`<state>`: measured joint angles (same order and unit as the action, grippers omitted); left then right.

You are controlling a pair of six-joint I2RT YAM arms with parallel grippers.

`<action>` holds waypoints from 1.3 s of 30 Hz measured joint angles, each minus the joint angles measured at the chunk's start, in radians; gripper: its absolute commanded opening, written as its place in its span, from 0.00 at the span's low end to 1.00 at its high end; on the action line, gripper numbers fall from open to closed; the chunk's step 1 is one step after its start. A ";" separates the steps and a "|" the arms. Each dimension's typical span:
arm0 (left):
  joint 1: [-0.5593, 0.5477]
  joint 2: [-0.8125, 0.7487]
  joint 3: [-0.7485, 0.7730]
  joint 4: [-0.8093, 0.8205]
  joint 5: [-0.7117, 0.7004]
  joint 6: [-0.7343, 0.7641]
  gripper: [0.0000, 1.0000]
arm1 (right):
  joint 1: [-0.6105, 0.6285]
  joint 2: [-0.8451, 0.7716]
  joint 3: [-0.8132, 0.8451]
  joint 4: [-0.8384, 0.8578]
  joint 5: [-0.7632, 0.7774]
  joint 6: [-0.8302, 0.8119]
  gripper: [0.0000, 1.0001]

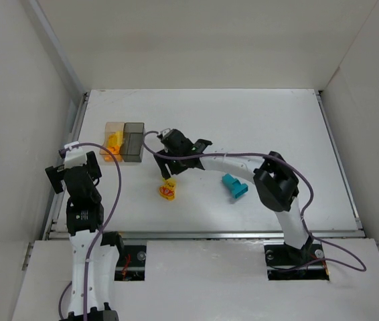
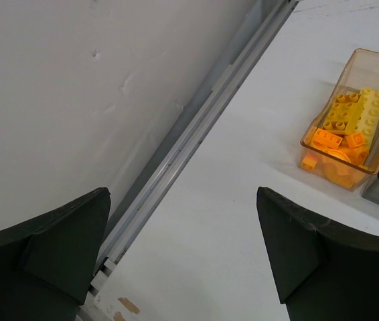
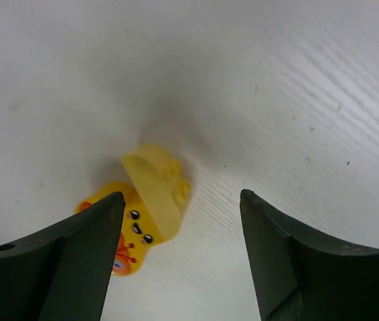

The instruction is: Sort the legos into containers by color

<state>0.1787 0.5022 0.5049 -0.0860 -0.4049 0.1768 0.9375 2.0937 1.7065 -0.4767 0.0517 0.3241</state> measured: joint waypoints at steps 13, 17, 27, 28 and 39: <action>0.000 -0.016 -0.002 0.000 0.013 0.007 0.89 | 0.000 0.025 -0.024 -0.019 -0.064 -0.091 0.61; 0.000 -0.022 -0.002 0.000 0.013 0.008 0.89 | 0.003 0.061 0.001 -0.016 -0.074 -0.097 0.61; 0.000 -0.022 -0.002 0.000 0.024 0.009 0.89 | 0.020 0.122 0.028 -0.019 -0.058 -0.101 0.59; 0.000 -0.022 -0.002 0.000 0.024 0.009 0.89 | 0.020 0.123 0.029 -0.019 -0.055 -0.101 0.57; 0.000 -0.022 -0.002 -0.001 0.055 0.017 0.80 | 0.019 0.145 0.066 -0.019 -0.047 -0.115 0.01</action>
<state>0.1787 0.4801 0.5034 -0.0868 -0.3496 0.1936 0.9569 2.2391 1.7721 -0.4953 0.0048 0.2089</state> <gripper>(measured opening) 0.830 0.347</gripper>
